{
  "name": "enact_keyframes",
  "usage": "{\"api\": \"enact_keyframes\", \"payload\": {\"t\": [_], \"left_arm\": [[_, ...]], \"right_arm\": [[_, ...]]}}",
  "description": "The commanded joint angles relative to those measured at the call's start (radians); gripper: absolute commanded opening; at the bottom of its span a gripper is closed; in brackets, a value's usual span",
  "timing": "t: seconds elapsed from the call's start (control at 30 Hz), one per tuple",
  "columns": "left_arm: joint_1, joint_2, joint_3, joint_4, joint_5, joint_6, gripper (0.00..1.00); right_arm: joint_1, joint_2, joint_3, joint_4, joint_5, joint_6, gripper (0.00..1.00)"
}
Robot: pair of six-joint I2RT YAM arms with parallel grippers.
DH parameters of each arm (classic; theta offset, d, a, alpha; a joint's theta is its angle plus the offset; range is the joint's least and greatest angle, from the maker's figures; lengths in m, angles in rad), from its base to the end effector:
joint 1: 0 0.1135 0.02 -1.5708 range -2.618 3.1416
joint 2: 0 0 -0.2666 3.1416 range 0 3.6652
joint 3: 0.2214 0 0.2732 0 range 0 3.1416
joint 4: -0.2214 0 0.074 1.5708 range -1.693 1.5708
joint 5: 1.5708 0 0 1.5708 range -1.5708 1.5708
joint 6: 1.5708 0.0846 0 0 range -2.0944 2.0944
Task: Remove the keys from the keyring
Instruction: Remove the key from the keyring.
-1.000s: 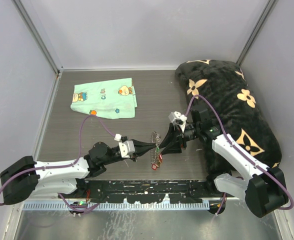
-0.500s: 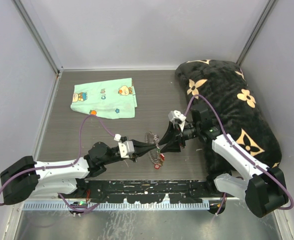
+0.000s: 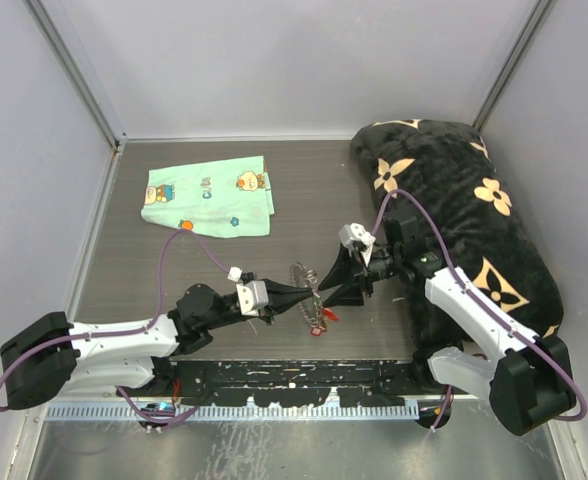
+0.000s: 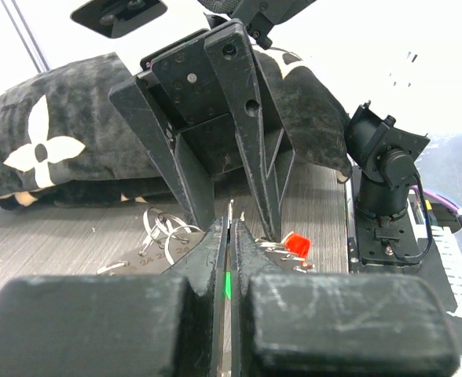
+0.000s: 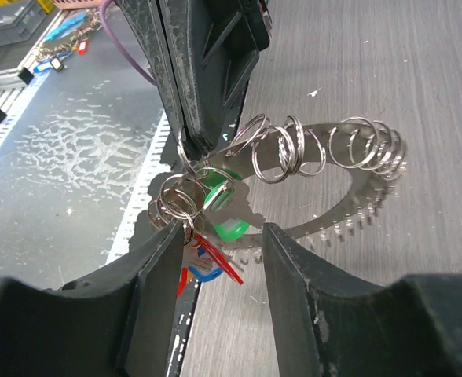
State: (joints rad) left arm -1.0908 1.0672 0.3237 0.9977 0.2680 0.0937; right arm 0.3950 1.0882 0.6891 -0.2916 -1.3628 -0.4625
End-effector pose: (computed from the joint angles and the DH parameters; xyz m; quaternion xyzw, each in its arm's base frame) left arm 0.1088 -0.2576 0.2499 0.4261 0.4440 -0.4466 0.6494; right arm 0.1857 0.1671 0.2431 -0.5362 0.5275 0.5584 0.3499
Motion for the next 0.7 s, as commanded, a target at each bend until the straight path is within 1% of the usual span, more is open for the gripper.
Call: {"api": "enact_keyframes", "payload": {"t": [0.0, 0.07, 0.23, 0.3, 0.33, 0.4, 0.57, 0.67], "left_arm": [[0.003, -0.032, 0.026, 0.124, 0.002, -0.002, 0.0], [0.003, -0.039, 0.023, 0.12, -0.001, -0.002, 0.0], [0.003, -0.046, 0.023, 0.114, 0.001, -0.002, 0.0], [0.003, -0.047, 0.027, 0.111, 0.005, -0.003, 0.0], [0.003, -0.046, 0.03, 0.11, 0.006, -0.003, 0.0], [0.003, -0.043, 0.034, 0.112, 0.006, -0.005, 0.0], [0.002, -0.016, 0.041, 0.137, 0.006, -0.01, 0.0], [0.003, -0.001, 0.044, 0.15, -0.005, -0.01, 0.0]], "right_arm": [[-0.032, -0.032, 0.094, -0.192, -0.048, -0.208, 0.52], [-0.056, -0.043, 0.127, -0.27, -0.051, -0.274, 0.54], [-0.097, -0.063, 0.124, -0.28, -0.029, -0.286, 0.53], [-0.097, -0.061, 0.107, -0.226, 0.018, -0.251, 0.46], [-0.097, -0.063, 0.085, -0.175, 0.045, -0.19, 0.41], [-0.092, -0.068, 0.049, -0.089, 0.086, -0.122, 0.37], [-0.043, -0.062, 0.015, -0.029, 0.104, -0.1, 0.36], [-0.021, -0.058, 0.008, -0.036, 0.068, -0.115, 0.37]]}}
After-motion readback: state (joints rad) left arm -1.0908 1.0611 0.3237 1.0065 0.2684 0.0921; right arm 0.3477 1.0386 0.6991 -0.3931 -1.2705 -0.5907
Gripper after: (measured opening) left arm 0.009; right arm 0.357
